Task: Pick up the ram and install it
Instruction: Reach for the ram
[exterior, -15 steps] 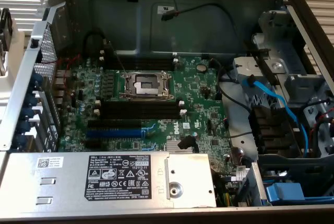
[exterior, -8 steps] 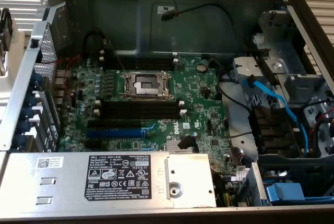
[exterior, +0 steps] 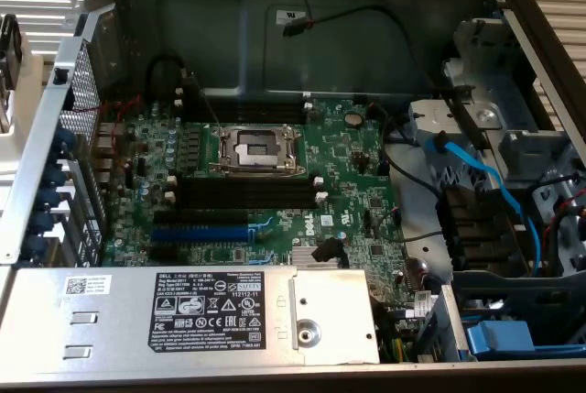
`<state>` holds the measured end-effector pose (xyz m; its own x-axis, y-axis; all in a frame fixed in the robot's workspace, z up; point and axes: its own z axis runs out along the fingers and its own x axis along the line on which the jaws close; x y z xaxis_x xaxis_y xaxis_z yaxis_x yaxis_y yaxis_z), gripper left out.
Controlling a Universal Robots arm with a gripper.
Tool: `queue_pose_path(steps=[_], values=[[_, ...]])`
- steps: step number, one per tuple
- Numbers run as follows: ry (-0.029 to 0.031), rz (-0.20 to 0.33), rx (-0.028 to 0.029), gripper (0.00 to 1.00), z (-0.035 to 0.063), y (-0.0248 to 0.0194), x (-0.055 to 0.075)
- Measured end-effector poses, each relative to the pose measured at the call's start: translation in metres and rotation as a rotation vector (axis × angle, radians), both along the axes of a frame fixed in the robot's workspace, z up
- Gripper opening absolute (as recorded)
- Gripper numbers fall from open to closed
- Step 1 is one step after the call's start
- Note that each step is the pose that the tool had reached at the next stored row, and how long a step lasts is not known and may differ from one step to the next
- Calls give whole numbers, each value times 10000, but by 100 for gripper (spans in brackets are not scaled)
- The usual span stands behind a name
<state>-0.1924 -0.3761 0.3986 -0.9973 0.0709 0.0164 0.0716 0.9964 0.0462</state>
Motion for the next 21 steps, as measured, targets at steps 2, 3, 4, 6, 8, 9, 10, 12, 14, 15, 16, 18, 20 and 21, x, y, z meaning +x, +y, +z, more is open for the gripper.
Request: queue_pose_path(steps=[2, 3, 4, 6, 8, 9, 10, 12, 14, 15, 16, 18, 20, 21], values=[[17, -1, 1, 10, 0, 29, -118], [22, 1, 0, 10, -1, 39, -156], [27, 1, 0, 10, 0, 50, -197], [31, 0, -3, 10, 0, 71, -277], [32, 1, -5, 10, 0, 94, -361], [33, 0, -7, 10, 0, 105, -405], [32, 0, -7, 10, 0, 116, -447], [33, 1, -9, 10, 0, 135, -533], [32, 0, -8, 10, 0, 146, -625], [32, 1, -8, 10, 0, 150, -671], [32, 0, -8, 10, 0, 153, -716], [32, 0, -8, 10, 0, 157, -811], [32, 0, -8, 10, 0, 158, -900], [33, 0, -8, 10, 0, 158, -946]])
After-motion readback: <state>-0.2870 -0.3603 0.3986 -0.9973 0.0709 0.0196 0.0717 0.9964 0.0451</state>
